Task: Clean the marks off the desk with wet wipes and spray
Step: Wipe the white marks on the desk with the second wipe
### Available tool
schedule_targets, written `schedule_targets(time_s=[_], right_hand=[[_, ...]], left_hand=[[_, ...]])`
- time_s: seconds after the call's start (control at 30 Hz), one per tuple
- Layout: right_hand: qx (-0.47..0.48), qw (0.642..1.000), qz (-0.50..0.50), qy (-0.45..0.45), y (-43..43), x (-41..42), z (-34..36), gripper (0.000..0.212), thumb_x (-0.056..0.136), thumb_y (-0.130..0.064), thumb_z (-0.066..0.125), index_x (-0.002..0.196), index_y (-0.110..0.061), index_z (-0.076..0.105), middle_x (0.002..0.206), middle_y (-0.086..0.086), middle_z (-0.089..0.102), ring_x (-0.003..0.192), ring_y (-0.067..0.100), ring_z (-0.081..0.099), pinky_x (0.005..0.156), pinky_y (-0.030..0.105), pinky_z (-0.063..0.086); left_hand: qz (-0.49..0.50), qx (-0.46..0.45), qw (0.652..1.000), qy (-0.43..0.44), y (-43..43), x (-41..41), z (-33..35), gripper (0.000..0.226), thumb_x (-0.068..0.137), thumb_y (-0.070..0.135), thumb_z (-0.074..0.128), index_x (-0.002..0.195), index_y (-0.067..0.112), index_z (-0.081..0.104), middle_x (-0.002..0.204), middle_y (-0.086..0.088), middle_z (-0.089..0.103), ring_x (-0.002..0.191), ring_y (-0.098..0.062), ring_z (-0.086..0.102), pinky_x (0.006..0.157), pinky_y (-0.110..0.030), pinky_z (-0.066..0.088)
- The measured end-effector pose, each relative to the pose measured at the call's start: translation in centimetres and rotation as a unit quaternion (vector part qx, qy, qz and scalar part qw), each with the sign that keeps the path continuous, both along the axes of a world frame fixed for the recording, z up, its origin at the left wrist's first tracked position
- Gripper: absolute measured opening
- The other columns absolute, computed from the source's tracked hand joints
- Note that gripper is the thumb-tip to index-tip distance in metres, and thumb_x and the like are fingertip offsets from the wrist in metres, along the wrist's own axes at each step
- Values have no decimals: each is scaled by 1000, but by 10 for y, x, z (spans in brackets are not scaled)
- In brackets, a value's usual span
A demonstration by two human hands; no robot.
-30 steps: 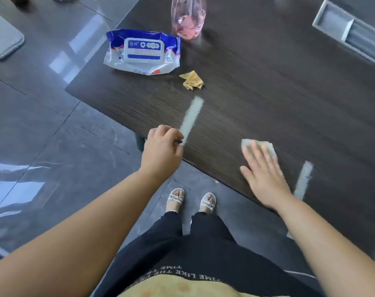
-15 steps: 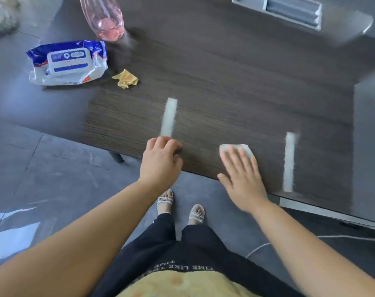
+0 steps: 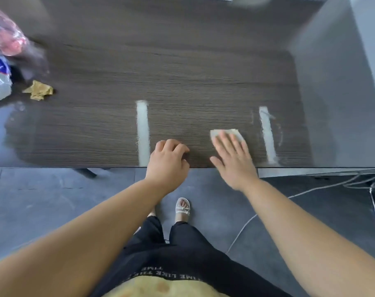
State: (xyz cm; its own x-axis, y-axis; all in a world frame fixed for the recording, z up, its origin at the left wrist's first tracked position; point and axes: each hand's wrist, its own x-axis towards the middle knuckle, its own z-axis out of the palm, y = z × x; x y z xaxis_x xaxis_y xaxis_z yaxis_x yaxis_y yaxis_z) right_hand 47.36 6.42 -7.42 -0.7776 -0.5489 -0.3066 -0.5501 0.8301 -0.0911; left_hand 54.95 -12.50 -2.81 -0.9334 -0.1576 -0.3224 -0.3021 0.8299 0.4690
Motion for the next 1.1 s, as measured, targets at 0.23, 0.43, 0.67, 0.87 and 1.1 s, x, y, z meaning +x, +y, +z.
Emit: schedule_targets(time_s=[0.23, 0.43, 0.67, 0.87, 1.1], right_hand=[[12, 920, -390, -39, 65, -41, 13, 61, 100, -47, 13, 151, -20, -6, 159, 4, -13, 145, 24, -12, 117, 46, -6], [5, 998, -47, -43, 58, -19, 9, 65, 94, -58, 8, 150, -28, -5, 158, -5, -13, 145, 18, -15, 115, 36, -11], [38, 932, -357, -49, 140, -43, 14, 60, 99, -47, 10, 150, -21, -8, 158, 5, -15, 145, 25, -13, 117, 45, -6], [-8, 994, -75, -85, 25, 15, 13, 84, 76, -62, -11, 151, -25, -2, 158, 0, -13, 145, 24, -15, 114, 42, -14], [27, 958, -277, -70, 76, -71, 16, 60, 99, -48, 10, 150, -24, -10, 157, 0, -19, 144, 21, -19, 117, 43, -9]], left_hand=[[-59, -9, 998, -13, 48, -24, 0, 39, 90, 22, 44, 128, 22, 51, 133, 2, 42, 127, -24, 29, 101, -35, 30], [-70, -56, 995, -42, 64, -33, -1, 41, 90, 29, 45, 131, 26, 47, 140, 4, 34, 130, -25, 25, 107, -40, 23], [-78, -72, 993, -59, 67, -36, 1, 41, 89, 34, 46, 130, 28, 45, 141, 5, 32, 130, -26, 25, 106, -40, 25], [-84, -59, 993, -63, 60, -38, 4, 41, 89, 33, 47, 130, 31, 47, 140, 9, 35, 130, -23, 26, 105, -38, 25], [1, -41, 998, -38, 23, -33, 8, 39, 88, 23, 49, 127, 25, 51, 135, 1, 42, 127, -27, 29, 103, -41, 29]])
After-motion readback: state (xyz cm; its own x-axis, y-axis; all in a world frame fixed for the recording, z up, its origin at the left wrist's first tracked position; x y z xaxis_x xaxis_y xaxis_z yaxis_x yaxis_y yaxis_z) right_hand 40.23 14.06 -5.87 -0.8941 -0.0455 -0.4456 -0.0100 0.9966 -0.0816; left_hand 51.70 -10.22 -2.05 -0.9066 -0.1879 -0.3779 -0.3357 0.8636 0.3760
